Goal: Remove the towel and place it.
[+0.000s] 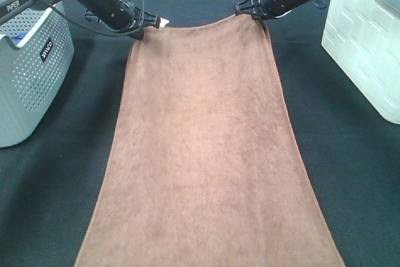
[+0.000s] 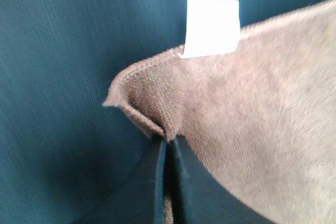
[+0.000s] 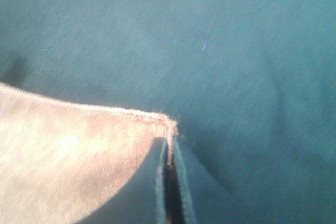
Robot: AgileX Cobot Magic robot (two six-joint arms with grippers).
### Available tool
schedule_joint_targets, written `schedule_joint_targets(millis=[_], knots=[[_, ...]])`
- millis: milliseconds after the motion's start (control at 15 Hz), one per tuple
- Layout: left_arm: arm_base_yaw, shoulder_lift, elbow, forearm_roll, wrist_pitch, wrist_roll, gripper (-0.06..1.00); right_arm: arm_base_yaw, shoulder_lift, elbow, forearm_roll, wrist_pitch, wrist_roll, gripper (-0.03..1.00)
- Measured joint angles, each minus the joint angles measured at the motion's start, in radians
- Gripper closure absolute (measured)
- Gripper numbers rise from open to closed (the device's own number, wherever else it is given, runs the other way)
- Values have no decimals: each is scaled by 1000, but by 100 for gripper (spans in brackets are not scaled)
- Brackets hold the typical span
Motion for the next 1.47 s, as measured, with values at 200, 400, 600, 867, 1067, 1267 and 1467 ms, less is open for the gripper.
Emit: schedule_joint_targets(millis=[200, 400, 600, 867, 1067, 1267, 1467], knots=[[0, 2, 0, 9, -99, 11, 94, 0, 30, 0, -2, -61, -17, 96], [0, 3, 0, 11, -169, 40, 94, 0, 54, 0, -3, -109, -24, 96], [0, 3, 0, 12, -189, 55, 94, 0, 55, 0, -3, -143, -26, 96], [0, 28, 0, 12, -212, 56, 94, 0, 105, 0, -1, -149, -26, 96], [0, 91, 0, 1, -246, 56, 94, 0, 144, -13, 0, -176, -26, 96], [0, 128, 0, -8, -317, 56, 94, 0, 199, -100, 4, -173, -26, 96], [0, 138, 0, -8, -369, 56, 94, 0, 230, -136, 9, -167, -26, 96]])
